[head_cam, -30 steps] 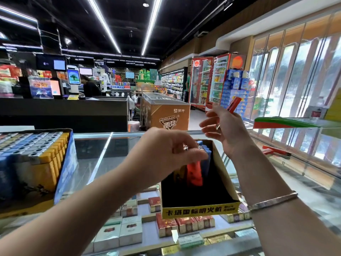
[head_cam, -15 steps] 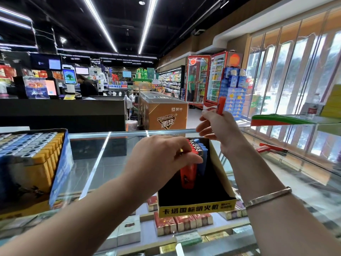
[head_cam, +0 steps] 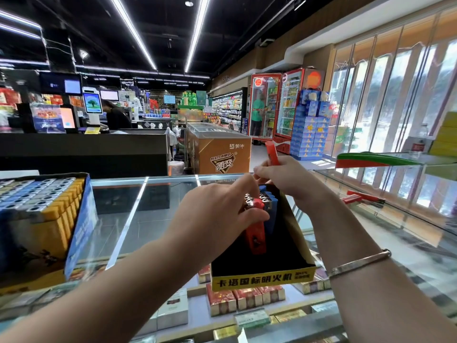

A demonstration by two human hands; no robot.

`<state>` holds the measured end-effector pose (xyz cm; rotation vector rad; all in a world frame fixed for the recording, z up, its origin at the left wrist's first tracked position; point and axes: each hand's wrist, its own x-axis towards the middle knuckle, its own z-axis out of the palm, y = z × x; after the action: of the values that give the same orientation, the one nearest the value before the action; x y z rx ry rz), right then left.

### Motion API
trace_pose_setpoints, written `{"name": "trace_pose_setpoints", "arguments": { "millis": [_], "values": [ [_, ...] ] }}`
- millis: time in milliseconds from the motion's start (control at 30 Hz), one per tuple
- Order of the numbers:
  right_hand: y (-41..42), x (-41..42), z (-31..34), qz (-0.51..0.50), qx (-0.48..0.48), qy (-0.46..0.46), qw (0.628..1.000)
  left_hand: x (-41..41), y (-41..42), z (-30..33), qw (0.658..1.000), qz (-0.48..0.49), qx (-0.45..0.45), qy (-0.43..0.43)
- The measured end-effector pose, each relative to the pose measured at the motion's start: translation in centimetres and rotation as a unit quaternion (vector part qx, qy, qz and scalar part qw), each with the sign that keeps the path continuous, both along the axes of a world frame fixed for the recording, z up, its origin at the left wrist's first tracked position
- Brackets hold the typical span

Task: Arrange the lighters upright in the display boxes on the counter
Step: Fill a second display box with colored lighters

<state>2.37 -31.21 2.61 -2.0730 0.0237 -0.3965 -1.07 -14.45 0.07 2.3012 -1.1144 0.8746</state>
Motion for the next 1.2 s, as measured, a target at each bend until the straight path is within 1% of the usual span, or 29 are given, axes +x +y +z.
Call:
{"name": "trace_pose_setpoints", "arguments": {
  "millis": [67,133,333,400,467,567,733,833,967,1100,1200],
  "values": [
    [-0.5,-0.2,0.1,0.023,-0.039,0.024,0.999,0.0,0.3,0.3,1.000,-0.006,0.020,-0.012],
    [-1.1,-0.6,0.3,0.050,-0.067,0.050,0.995,0.0,0.7,0.7,0.999,-0.015,0.033,0.005],
    [-2.4,-1.2,0.5,0.123,-0.078,0.059,0.988,0.4,1.0,1.0,0.997,-0.057,0.018,0.039],
    [-2.4,-1.2,0.4,0.137,-0.088,0.060,0.985,0.4,0.8,0.8,0.997,-0.065,0.015,0.034],
    [-2.3,-1.2,0.4,0.142,-0.088,0.061,0.984,0.4,0.7,0.6,0.998,-0.067,0.011,0.014],
    [-2.3,-1.1,0.4,0.136,-0.087,0.063,0.985,0.4,0.9,0.6,0.998,-0.063,0.009,0.008],
    [-2.2,-0.9,0.4,0.119,-0.092,0.074,0.986,0.5,0.7,0.6,0.996,-0.066,0.058,-0.032],
    [-2.3,-0.9,0.5,0.106,-0.086,0.081,0.987,0.6,0.4,0.2,0.997,-0.063,0.053,0.005],
    [-2.6,-0.9,0.5,0.082,-0.066,0.082,0.991,1.1,0.6,-0.2,0.995,-0.075,0.014,0.065],
    [-2.8,-0.8,0.4,0.071,-0.094,0.079,0.990,1.6,0.6,-0.6,0.993,-0.082,-0.022,0.081],
    [-2.9,-0.8,0.4,0.057,-0.117,0.079,0.988,2.0,0.7,-1.2,0.988,-0.046,0.023,0.145]
  ]
}}
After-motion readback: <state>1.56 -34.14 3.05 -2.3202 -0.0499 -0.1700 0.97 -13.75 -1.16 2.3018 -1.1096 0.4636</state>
